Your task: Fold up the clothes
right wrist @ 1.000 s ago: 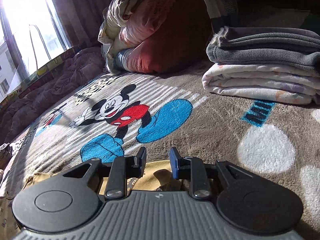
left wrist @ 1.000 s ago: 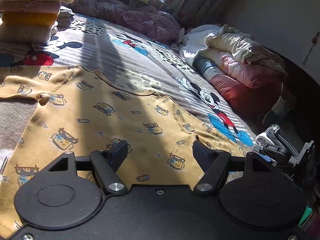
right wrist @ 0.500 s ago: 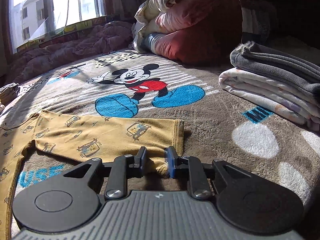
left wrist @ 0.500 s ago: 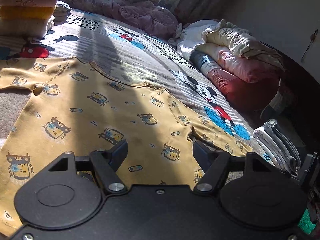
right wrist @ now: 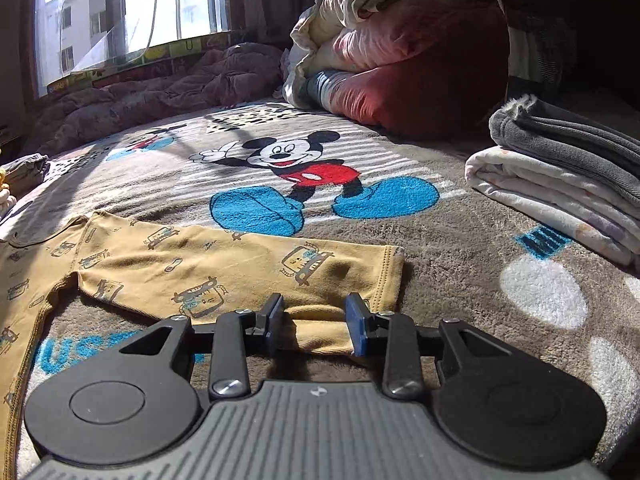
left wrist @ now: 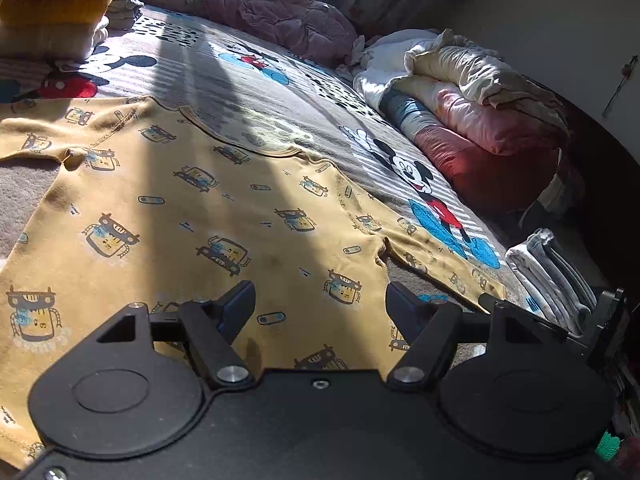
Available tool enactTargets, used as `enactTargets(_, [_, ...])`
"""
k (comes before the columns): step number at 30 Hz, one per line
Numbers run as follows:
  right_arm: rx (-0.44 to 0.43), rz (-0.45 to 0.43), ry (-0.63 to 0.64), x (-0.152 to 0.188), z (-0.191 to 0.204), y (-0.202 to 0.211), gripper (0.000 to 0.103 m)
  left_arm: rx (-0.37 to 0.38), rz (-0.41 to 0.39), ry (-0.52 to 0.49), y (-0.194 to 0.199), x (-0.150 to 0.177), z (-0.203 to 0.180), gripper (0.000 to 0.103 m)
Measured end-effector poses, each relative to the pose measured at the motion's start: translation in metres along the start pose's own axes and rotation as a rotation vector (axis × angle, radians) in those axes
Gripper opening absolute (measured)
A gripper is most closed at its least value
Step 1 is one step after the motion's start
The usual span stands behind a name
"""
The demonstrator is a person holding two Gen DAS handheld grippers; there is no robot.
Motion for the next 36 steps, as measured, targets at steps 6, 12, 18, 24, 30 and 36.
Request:
enactTargets(6, [-0.039,-0.035,-0.159,-0.007,-0.003,0.025,0.045,0.023,0.021,-0.069,0.000,0.009,-0.014,0.072])
enactTargets(12, [-0.221,0.060,-0.336,0.012,0.022,0.049,0.050,0.003,0.108,-0.162,-0.008,0.033,-0.023,0.076])
enactTargets(18, [-0.353,0.141,-0.358,0.033,0.062,0.077,0.052,-0.063,0.010,-0.236,0.007,0.017,-0.020,0.076])
enactTargets(24, [-0.439,0.188,-0.229,0.047,0.102,0.107,0.052,-0.424,-0.044,-0.123,0.022,-0.003,0.051,0.076])
enactTargets(30, [-0.439,0.204,-0.196,0.052,0.107,0.121,0.052,-0.462,0.027,-0.160,0.025,0.003,0.056,0.077])
enactTargets(36, [-0.454,0.218,-0.182,0.058,0.110,0.122,0.055,-0.431,-0.012,-0.114,0.030,-0.008,0.054,0.078])
Point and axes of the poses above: each gripper's, at about its wrist camera, not at the fingertips, and y roughly against the way its jaws point, z to its left, x to its underside, the point moved 8 cm from there along -y, roughly the way its jaws point, and after that the axes turned 10 degrees about -z, right-handed, at the moved point
